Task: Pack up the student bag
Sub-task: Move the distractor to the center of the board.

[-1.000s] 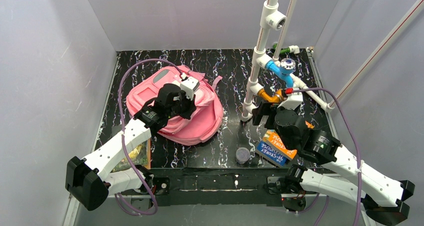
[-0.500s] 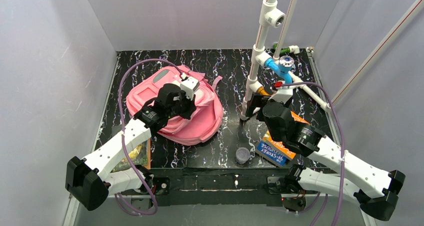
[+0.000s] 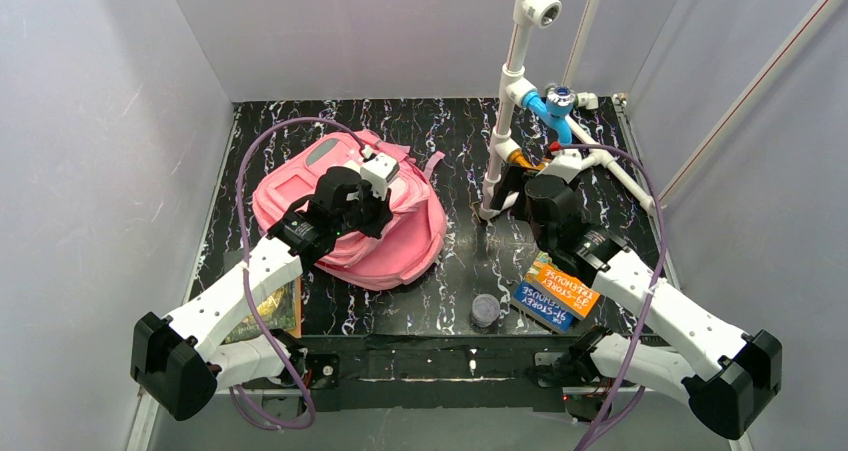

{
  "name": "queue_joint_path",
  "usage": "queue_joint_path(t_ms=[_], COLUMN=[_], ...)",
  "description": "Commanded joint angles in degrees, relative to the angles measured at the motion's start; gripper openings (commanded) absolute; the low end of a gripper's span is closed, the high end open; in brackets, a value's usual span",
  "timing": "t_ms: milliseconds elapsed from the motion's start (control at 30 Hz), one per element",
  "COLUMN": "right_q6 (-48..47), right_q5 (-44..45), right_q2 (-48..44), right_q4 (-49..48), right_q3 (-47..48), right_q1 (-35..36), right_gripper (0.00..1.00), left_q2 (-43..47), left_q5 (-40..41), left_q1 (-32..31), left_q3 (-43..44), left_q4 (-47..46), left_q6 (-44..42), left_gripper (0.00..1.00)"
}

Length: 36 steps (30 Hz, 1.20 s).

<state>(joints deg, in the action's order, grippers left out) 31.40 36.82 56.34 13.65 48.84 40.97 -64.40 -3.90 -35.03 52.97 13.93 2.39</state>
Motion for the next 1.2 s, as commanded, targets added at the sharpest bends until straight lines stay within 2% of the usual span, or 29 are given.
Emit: queue_joint_path(t_ms=[0, 200, 400, 600, 667, 767, 867, 1033, 1167], right_q6=[0.5, -1.3, -5.6, -5.6, -3.1, 4.8, 16.6, 25.0, 26.5], right_q5=[-2.8, -7.0, -16.4, -22.6, -20.7, -9.8, 2.0, 6.5, 10.6], right_q2=[1.1, -1.5, -11.7, -20.2, -21.0, -20.0, -14.1, -11.5, -10.0], right_q4=[-4.5, -0.6, 12.2, 23.7, 28.8, 38.8, 50.0, 48.8, 45.9], right_q3=[-0.7, -0.7, 2.1, 5.7, 6.3, 6.1, 6.3, 0.5, -1.2], right_q1=[-1.4, -1.4, -1.4, -1.4, -1.4, -1.4, -1.4, -1.7, -4.6], right_gripper=[1.0, 1.0, 1.0, 1.0, 1.0, 1.0, 1.0, 1.0, 1.0], left_q2=[1.7, 1.9, 1.9, 0.6, 0.5, 0.1, -0.2, -0.3, -0.1], left_q5=[0.2, -0.1, -0.5, -1.0, -0.8, -0.9, -1.0, -0.8, -1.0], left_q1=[0.5, 0.5, 0.5, 0.5, 0.5, 0.5, 0.5, 0.5, 0.4], left_q3=[0.1, 0.1, 0.2, 0.9, 0.7, 0.8, 0.9, 0.7, 0.8], left_q4=[-0.5, -0.4, -0.2, 0.5, 0.5, 0.5, 0.7, 0.7, 0.8], left_q6=[-0.2, -0.2, -0.5, -0.6, -0.5, -0.4, -0.3, -0.1, 0.0], left_gripper=[0.0, 0.0, 0.0, 0.0, 0.0, 0.0, 0.0, 0.0, 0.0])
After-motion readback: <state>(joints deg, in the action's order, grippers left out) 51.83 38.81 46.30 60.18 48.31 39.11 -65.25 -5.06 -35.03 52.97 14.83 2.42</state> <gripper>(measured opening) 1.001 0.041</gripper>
